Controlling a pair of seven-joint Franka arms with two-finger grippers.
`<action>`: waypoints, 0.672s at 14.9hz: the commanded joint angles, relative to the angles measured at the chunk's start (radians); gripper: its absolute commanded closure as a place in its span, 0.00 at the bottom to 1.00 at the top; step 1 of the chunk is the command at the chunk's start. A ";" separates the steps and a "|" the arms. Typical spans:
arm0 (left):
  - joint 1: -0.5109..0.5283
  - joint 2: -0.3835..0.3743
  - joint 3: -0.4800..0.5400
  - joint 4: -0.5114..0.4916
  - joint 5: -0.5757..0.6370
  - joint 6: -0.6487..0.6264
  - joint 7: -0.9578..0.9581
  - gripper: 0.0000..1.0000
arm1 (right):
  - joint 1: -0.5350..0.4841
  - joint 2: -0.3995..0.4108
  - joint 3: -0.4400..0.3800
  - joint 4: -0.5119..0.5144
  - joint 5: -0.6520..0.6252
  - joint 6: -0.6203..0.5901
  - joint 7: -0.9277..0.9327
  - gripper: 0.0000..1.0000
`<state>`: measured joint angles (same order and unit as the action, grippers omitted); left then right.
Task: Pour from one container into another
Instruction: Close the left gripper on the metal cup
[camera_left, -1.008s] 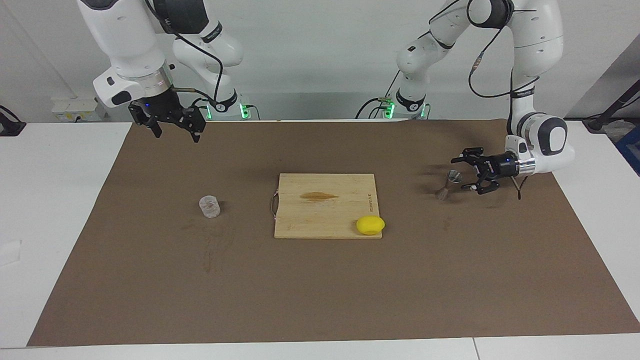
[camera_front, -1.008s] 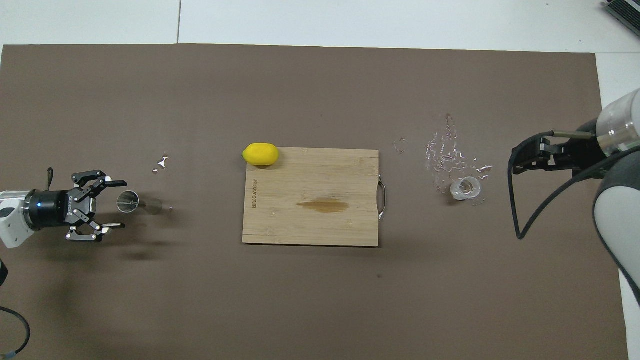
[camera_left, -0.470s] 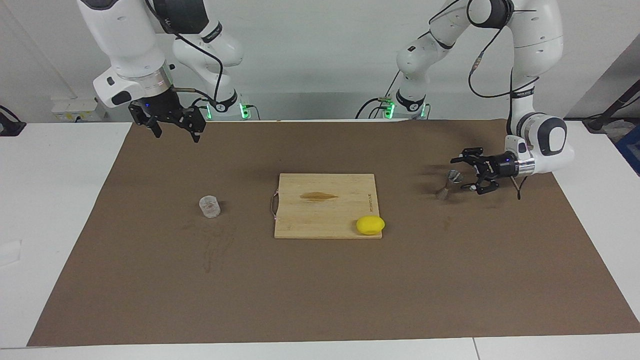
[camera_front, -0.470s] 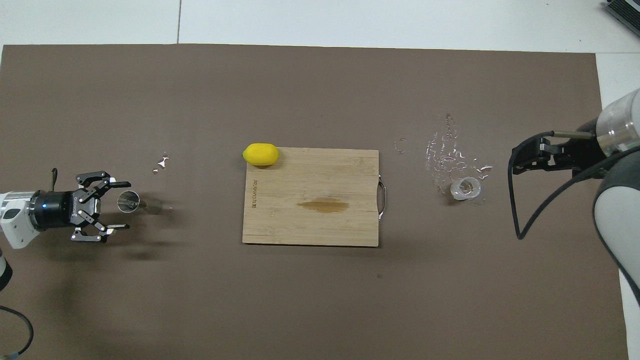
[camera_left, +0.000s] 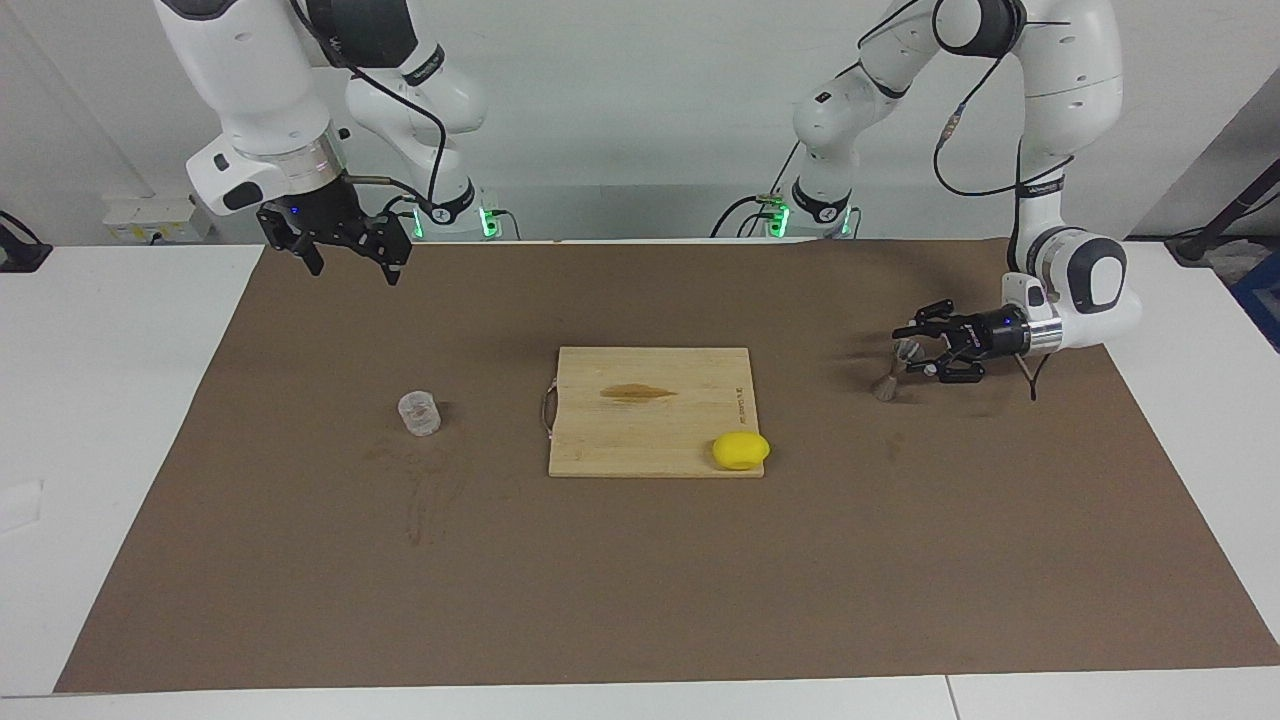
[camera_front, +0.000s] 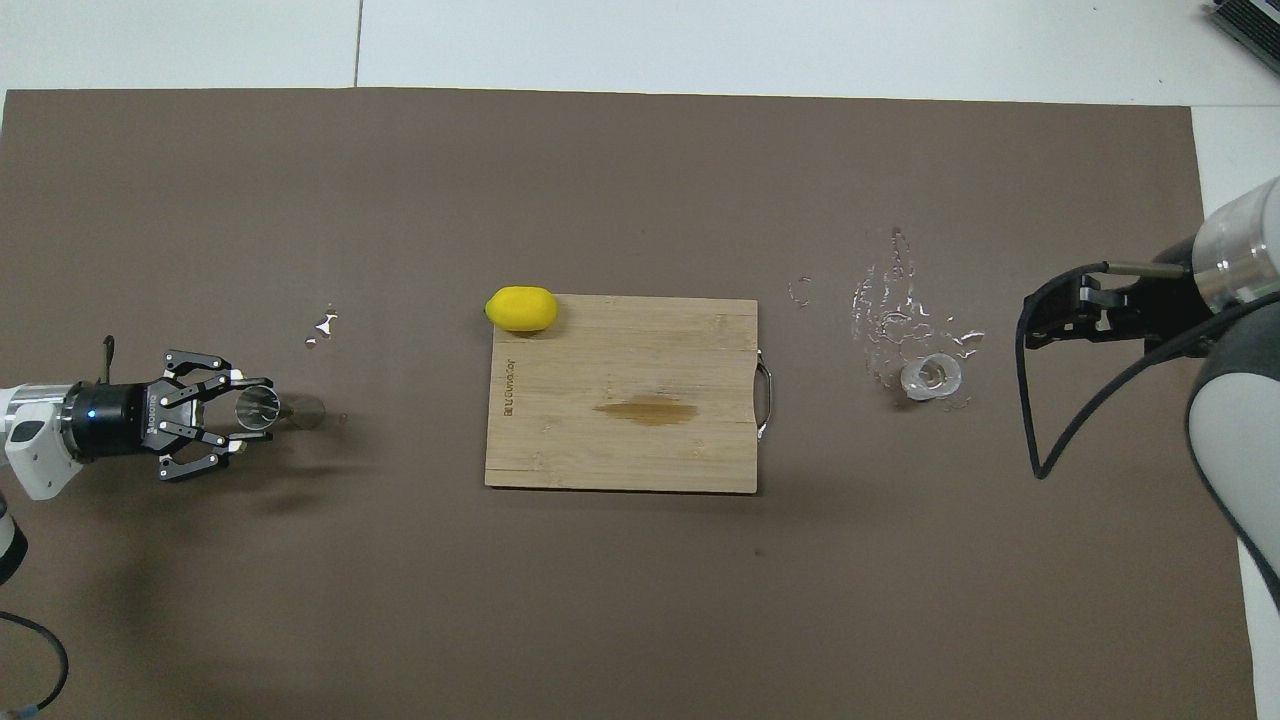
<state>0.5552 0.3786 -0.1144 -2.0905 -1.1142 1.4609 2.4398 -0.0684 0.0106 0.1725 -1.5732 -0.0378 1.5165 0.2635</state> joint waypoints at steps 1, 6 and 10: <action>-0.008 -0.012 0.006 -0.011 -0.015 0.015 0.022 0.76 | -0.013 -0.023 0.001 -0.025 0.024 0.004 -0.032 0.00; -0.069 0.000 -0.002 0.050 -0.051 -0.010 -0.103 0.75 | -0.014 -0.023 0.001 -0.025 0.024 0.005 -0.032 0.00; -0.191 -0.003 -0.004 0.049 -0.143 -0.011 -0.197 0.74 | -0.013 -0.023 0.001 -0.025 0.024 0.005 -0.032 0.00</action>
<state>0.4289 0.3786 -0.1290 -2.0459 -1.2087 1.4577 2.3018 -0.0684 0.0106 0.1725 -1.5732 -0.0378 1.5165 0.2635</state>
